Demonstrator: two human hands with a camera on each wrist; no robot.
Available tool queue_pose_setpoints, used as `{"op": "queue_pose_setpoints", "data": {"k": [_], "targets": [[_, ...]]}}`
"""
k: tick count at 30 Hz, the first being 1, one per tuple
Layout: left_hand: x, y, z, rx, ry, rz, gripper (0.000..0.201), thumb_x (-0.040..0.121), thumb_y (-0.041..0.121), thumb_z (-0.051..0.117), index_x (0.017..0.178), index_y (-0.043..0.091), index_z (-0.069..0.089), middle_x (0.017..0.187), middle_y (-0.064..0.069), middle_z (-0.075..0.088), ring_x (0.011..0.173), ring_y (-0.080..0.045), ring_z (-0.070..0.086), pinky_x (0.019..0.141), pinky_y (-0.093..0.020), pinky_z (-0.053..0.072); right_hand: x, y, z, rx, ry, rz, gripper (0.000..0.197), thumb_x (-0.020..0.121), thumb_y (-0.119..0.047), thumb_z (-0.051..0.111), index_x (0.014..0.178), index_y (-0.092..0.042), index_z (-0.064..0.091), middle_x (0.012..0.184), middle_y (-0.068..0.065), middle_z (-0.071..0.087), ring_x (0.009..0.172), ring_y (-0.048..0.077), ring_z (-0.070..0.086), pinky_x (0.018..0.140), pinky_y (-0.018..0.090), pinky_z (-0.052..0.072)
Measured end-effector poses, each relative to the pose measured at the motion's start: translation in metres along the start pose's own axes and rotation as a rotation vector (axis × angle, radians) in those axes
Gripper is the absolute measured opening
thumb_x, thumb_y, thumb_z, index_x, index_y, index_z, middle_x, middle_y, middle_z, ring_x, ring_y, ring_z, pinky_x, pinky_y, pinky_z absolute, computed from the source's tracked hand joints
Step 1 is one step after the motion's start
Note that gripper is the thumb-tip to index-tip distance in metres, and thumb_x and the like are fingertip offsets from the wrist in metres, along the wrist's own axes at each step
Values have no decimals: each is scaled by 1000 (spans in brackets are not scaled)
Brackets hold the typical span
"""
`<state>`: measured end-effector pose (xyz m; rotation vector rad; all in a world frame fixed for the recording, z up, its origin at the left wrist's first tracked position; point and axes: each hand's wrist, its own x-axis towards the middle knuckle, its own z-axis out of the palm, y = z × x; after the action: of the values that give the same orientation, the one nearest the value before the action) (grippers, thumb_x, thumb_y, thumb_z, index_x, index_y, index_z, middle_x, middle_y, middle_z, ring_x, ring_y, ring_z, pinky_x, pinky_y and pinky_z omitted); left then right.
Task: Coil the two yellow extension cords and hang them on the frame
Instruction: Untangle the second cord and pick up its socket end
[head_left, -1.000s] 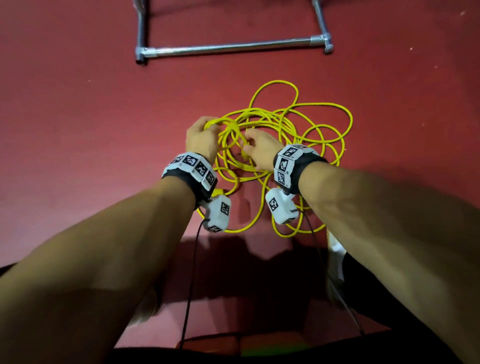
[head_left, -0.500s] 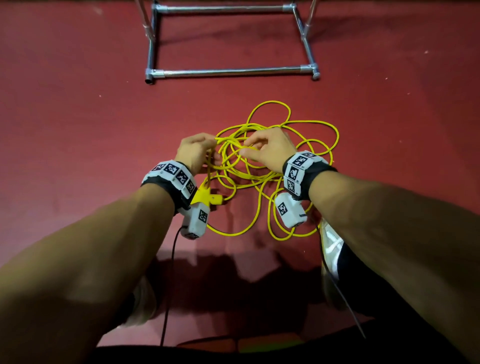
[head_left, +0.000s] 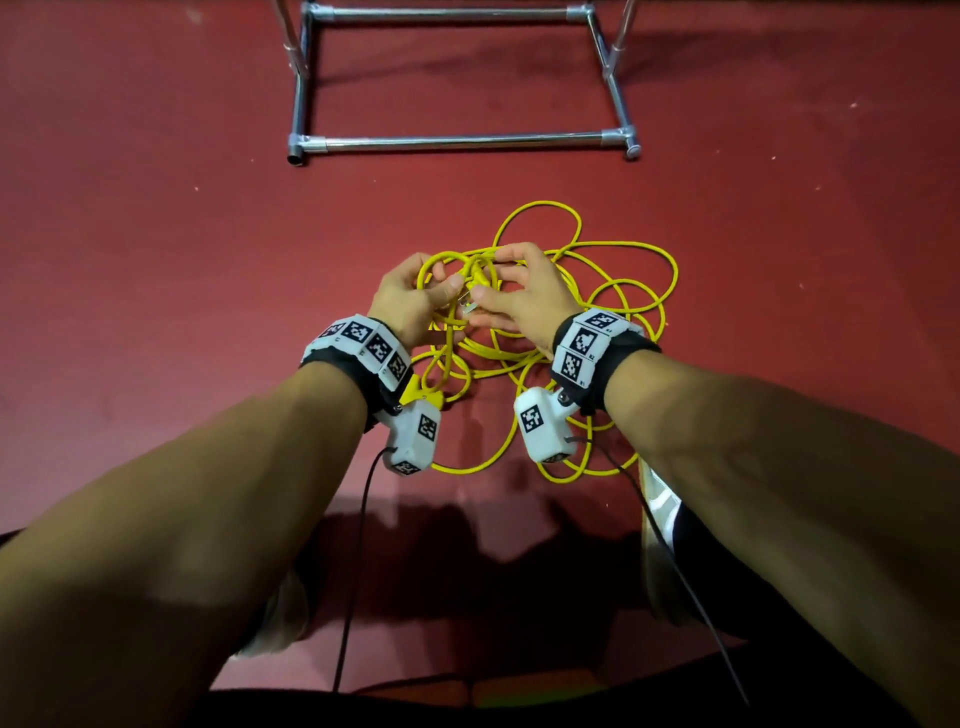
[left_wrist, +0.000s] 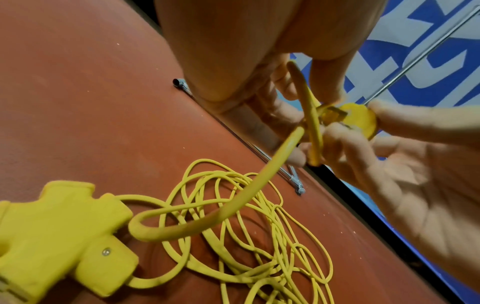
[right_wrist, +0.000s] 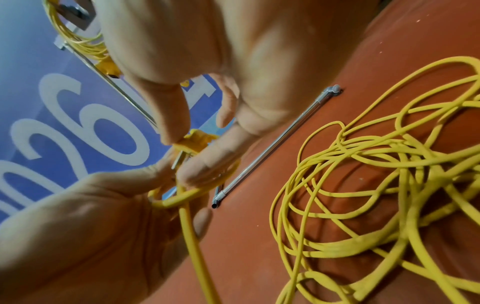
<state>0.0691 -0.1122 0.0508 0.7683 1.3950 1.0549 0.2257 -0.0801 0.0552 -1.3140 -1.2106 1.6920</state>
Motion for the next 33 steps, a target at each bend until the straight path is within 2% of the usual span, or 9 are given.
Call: {"op": "queue_pose_setpoints", "data": {"k": [5, 8, 11, 14, 16, 20, 24, 28, 33], "targets": [[2, -9, -7, -64, -17, -28, 8, 99, 13, 61, 97, 20, 59, 79, -2, 68, 69, -20, 71, 53, -34, 56, 12, 2, -11, -326, -74, -43, 28, 87, -17, 76, 110, -12, 61, 81, 5, 65, 48, 18, 59, 49, 29, 50], [7, -16, -5, 32, 14, -9, 17, 95, 13, 65, 85, 22, 57, 74, -2, 65, 80, -31, 71, 55, -38, 57, 14, 10, -12, -613, 43, -66, 25, 79, -32, 80, 89, -18, 61, 81, 3, 67, 46, 20, 59, 49, 28, 48], [7, -17, 3, 103, 68, 16, 28, 91, 10, 71, 74, 20, 51, 75, -5, 64, 89, -39, 74, 51, -37, 55, 10, 16, -11, -790, 203, -34, 19, 87, -33, 71, 97, -19, 61, 85, 0, 69, 52, 20, 67, 43, 20, 46], [12, -16, 7, 214, 188, 25, 29, 88, 11, 73, 68, 17, 53, 67, -3, 68, 78, -41, 73, 57, -54, 59, 12, 22, -10, -806, 273, -58, 25, 85, -32, 70, 71, -21, 51, 66, -3, 62, 63, 26, 70, 54, 32, 55], [16, -16, 4, 273, 275, -10, 25, 82, 26, 75, 64, 19, 59, 66, -6, 70, 70, -38, 72, 63, -58, 60, 11, 22, -10, -784, 235, -49, 35, 87, -34, 70, 65, -19, 46, 53, -2, 61, 50, 15, 66, 47, 23, 46], [26, -19, -7, 115, 382, -54, 22, 90, 33, 66, 72, 20, 70, 77, -1, 77, 76, -25, 74, 74, -49, 61, 10, 23, -16, -655, 261, 16, 53, 94, -54, 56, 69, -7, 59, 54, 6, 67, 38, 11, 57, 48, 25, 50], [31, -28, -21, 44, 553, -60, 27, 97, 30, 59, 73, 19, 65, 68, 2, 69, 59, -16, 63, 73, -42, 59, 20, 34, -44, -576, 429, 282, 36, 100, -30, 48, 104, 1, 66, 81, 6, 70, 46, 11, 55, 36, 18, 41], [24, -42, -36, 104, 609, -109, 37, 100, 36, 49, 108, 4, 67, 65, 4, 69, 49, -12, 63, 63, -36, 58, 13, 53, -65, -774, 350, 412, 36, 87, -35, 57, 101, -2, 59, 98, 14, 72, 82, 29, 70, 66, 34, 59], [12, -52, -36, 257, 447, -44, 18, 99, 43, 46, 109, 34, 57, 77, 1, 75, 60, -34, 71, 61, -43, 62, -2, 54, -53, -969, 176, 244, 35, 84, -37, 71, 108, -11, 66, 105, 7, 71, 106, 27, 60, 90, 32, 47]]}}
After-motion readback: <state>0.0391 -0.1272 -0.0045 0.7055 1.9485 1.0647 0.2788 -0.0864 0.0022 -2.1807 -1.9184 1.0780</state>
